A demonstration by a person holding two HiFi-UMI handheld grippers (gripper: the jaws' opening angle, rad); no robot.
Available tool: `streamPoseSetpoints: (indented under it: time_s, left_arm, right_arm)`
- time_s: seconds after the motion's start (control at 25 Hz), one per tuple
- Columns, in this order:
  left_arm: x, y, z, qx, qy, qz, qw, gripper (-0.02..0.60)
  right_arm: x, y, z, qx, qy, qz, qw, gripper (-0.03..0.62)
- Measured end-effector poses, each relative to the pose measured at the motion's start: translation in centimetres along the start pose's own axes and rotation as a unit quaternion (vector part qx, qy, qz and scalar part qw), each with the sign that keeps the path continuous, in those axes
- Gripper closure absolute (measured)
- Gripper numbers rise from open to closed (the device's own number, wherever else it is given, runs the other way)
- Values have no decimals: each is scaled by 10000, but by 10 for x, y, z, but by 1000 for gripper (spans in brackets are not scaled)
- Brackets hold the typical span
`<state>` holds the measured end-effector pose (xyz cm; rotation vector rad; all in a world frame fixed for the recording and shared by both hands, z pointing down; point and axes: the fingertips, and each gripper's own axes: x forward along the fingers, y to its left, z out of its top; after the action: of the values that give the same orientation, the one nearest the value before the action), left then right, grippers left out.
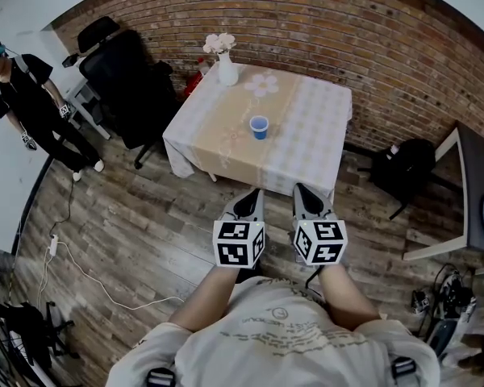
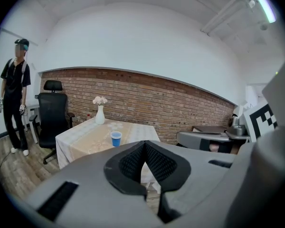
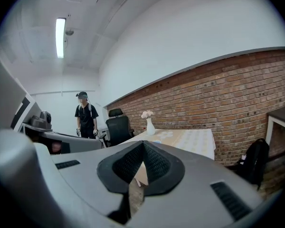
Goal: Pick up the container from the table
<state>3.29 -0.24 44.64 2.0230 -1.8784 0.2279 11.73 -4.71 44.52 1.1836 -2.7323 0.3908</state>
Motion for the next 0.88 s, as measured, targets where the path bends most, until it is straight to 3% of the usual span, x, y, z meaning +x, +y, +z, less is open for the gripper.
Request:
streamPoseSetpoints:
  time_s: [0.48,0.88]
  left_arm:
    - [72,71,53,19,-104,-195,9998,578]
    - [135,127,87,49,40,-416,9991,578]
  right_arm:
    - [103,-7,34,-72,-23,-180,9998,594]
    - [187,-15,57,-37,41,-428,9991,594]
